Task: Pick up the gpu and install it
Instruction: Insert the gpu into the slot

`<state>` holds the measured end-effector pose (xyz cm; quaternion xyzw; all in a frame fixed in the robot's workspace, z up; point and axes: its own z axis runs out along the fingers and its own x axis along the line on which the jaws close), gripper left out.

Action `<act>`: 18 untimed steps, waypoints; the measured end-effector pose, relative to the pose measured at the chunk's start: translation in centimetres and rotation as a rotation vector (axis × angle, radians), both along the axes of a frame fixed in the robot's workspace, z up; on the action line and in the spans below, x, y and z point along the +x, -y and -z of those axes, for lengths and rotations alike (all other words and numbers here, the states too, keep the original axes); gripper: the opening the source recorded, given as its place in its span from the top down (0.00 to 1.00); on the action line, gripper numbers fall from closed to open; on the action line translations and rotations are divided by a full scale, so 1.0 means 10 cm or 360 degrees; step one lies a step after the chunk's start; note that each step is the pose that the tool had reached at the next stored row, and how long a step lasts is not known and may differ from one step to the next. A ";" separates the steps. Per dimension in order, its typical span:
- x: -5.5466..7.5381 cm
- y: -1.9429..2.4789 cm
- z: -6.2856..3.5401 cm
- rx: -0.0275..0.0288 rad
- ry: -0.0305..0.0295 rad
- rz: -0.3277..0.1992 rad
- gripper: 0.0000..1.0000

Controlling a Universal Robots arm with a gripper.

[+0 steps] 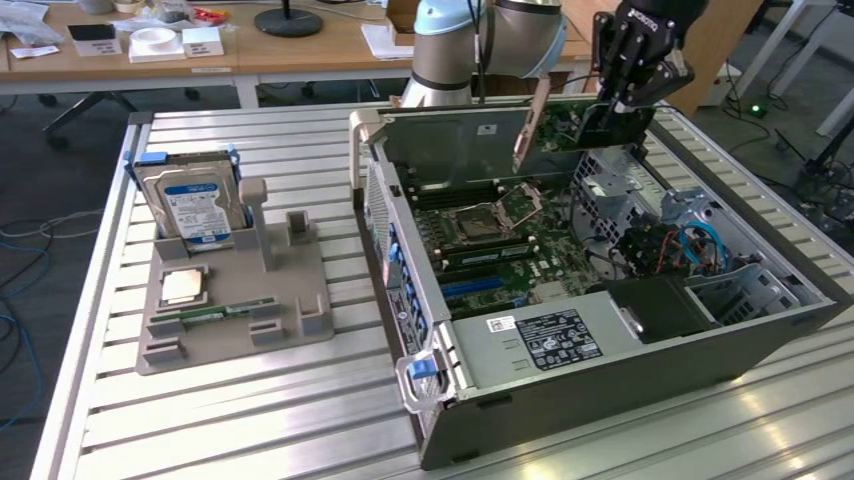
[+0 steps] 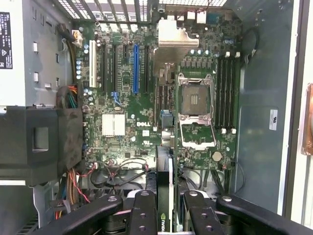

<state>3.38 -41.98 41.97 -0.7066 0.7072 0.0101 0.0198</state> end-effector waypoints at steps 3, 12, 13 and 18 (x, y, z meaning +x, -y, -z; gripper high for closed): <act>-0.04 0.000 0.005 -0.00003 -0.00002 0.0000 0.74; -0.11 0.000 0.009 -0.00004 -0.00002 0.0000 0.74; -0.11 0.000 0.009 -0.00001 -0.00002 0.0000 0.74; -0.11 0.000 0.026 -0.00003 -0.00003 0.0000 0.74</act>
